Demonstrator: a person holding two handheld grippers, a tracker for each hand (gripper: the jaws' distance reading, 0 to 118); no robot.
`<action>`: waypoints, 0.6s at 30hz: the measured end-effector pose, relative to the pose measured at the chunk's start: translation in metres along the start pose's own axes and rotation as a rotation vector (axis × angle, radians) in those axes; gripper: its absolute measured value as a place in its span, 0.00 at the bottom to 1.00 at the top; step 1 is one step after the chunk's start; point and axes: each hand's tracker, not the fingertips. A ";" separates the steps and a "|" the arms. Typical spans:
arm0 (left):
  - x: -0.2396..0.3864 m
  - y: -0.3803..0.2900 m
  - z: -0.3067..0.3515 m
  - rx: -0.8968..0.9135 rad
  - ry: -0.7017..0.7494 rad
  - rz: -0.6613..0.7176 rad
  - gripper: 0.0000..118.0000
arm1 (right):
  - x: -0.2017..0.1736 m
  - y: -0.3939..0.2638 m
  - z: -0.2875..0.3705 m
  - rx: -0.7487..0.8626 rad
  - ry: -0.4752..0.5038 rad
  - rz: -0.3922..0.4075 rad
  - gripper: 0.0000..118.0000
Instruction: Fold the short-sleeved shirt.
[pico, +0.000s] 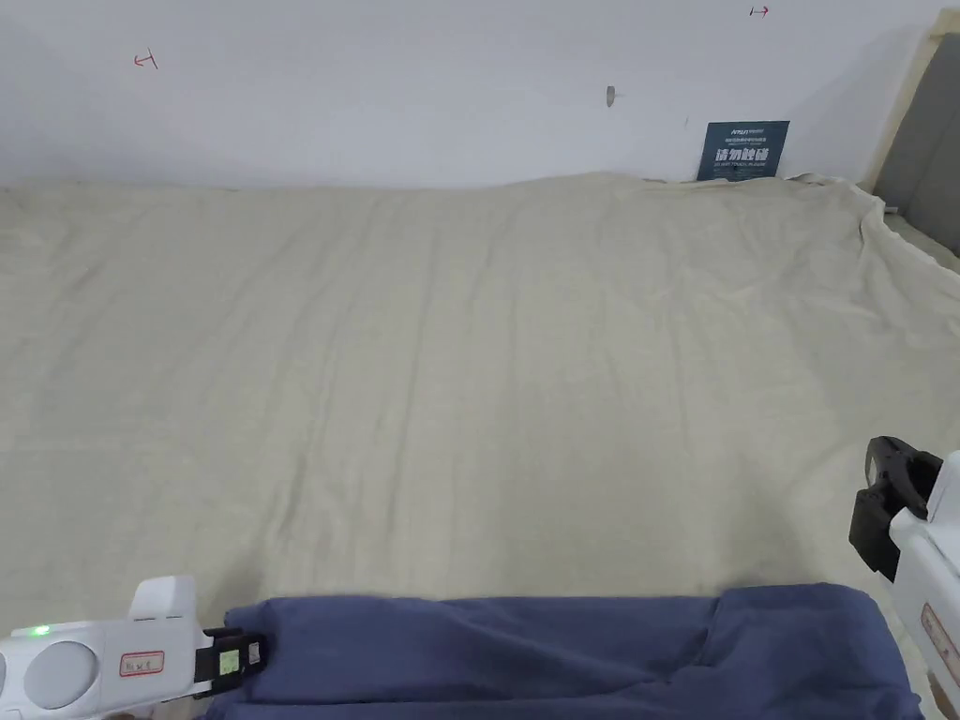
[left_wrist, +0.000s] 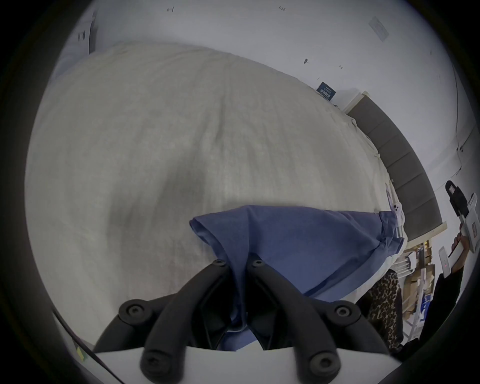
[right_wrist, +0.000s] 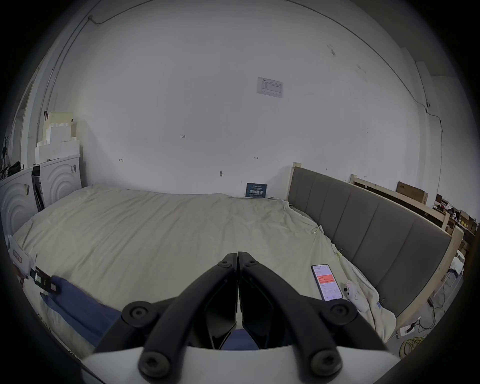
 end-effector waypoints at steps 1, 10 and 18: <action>0.000 0.003 0.007 0.006 -0.003 0.001 0.06 | 0.000 0.001 0.001 0.003 0.003 -0.001 0.00; -0.004 0.019 0.080 0.046 0.124 0.027 0.05 | 0.005 0.005 0.009 0.028 0.020 -0.018 0.00; 0.001 0.024 0.087 0.029 0.194 0.023 0.05 | 0.010 0.005 0.017 0.041 0.047 -0.029 0.00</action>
